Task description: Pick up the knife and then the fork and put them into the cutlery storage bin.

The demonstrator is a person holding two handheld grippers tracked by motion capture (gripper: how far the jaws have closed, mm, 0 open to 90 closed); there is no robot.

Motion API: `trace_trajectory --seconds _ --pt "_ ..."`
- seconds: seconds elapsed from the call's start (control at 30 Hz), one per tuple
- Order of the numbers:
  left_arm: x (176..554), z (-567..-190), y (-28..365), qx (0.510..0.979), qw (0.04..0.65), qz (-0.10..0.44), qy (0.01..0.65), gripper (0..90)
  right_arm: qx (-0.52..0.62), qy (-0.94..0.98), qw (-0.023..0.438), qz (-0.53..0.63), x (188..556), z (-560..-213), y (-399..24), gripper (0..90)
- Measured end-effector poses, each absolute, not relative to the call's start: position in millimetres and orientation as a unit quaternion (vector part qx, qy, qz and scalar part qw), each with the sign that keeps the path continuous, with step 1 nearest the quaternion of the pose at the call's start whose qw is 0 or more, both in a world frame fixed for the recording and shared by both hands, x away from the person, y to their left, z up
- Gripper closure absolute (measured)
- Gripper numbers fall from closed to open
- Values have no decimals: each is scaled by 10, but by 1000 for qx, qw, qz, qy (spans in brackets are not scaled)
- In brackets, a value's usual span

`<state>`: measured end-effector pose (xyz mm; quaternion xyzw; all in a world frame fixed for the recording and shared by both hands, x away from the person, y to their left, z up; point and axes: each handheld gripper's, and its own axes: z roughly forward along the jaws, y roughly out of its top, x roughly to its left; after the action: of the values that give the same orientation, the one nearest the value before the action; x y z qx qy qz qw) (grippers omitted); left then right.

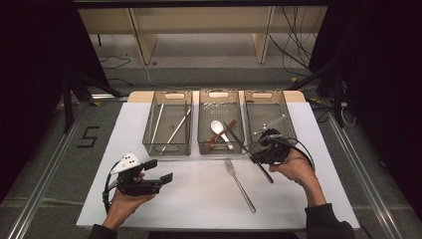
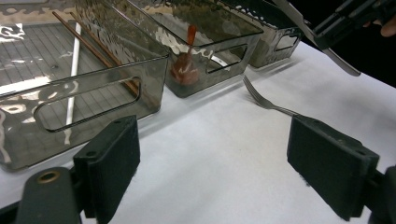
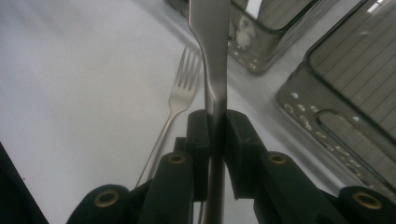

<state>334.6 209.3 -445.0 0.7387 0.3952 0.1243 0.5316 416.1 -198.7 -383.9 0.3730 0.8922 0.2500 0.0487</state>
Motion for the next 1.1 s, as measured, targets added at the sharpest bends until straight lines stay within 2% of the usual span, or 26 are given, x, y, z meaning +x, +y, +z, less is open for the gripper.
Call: trace_trajectory --seconds 0.63,1.1 --pt "3344 -4450 2118 733 538 128 397 168 417 864 74 271 4601 -3545 -2205 810" --pt "3346 -4452 2121 731 540 128 398 168 449 848 85 267 4871 -3469 -2340 810"
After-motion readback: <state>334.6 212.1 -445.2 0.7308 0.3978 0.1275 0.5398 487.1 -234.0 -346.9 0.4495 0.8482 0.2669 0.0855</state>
